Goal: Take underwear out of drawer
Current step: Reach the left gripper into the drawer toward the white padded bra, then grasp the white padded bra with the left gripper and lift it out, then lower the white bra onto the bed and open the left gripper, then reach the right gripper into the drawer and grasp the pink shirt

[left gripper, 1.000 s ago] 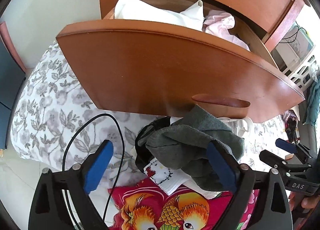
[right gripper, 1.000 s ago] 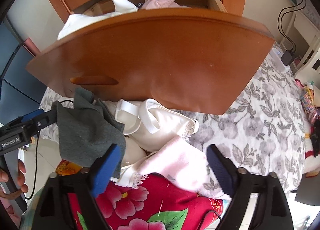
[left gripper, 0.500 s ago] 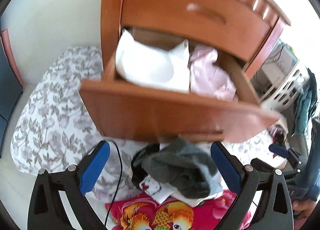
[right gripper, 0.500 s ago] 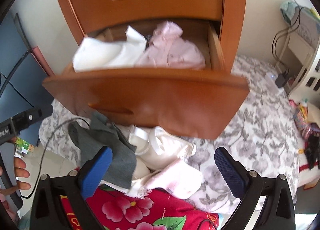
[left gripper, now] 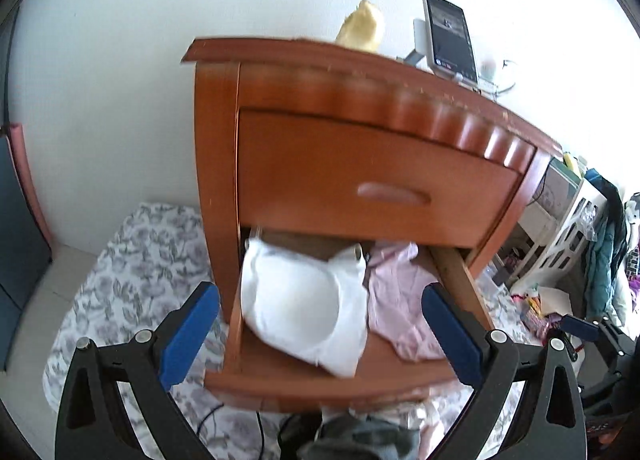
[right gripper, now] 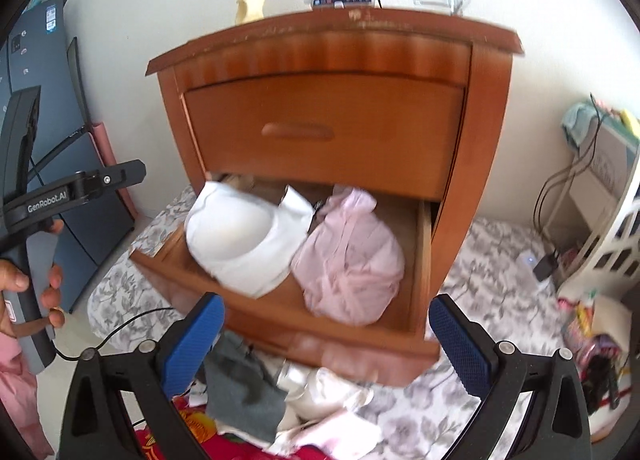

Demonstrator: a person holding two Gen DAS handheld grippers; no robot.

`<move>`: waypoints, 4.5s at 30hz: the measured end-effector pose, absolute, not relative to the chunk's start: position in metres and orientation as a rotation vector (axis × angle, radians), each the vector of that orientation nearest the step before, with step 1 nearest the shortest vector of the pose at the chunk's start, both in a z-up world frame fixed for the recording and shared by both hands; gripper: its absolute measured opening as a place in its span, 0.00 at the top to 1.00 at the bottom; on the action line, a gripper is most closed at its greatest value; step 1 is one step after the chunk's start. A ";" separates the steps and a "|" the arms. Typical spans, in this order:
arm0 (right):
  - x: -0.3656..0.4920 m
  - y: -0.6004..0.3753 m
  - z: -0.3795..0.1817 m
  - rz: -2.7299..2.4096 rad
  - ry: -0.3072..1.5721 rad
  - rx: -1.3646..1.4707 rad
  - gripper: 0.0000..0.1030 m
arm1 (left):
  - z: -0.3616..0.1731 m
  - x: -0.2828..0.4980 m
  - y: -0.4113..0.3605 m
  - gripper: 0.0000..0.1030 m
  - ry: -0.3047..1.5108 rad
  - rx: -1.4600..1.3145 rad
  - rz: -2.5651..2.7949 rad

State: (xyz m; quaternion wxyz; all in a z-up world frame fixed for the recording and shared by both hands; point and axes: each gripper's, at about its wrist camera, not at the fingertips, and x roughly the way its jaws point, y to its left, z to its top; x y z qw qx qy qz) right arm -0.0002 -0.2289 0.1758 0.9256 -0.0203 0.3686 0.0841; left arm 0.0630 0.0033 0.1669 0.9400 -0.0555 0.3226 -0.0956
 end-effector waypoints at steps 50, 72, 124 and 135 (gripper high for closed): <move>0.086 -0.238 0.151 0.176 0.894 -0.036 0.00 | 0.152 0.154 -0.026 0.99 0.709 0.045 -0.208; 0.029 -0.247 0.212 0.158 0.758 0.000 0.00 | 0.302 0.034 -0.035 0.99 0.292 0.179 -0.195; 0.115 -0.221 0.121 0.205 1.136 0.055 0.06 | 0.097 0.009 0.086 0.95 0.770 -0.184 -0.121; 0.177 -0.205 0.052 0.153 1.385 -0.018 0.32 | 0.065 0.036 0.125 0.62 0.849 -0.300 -0.044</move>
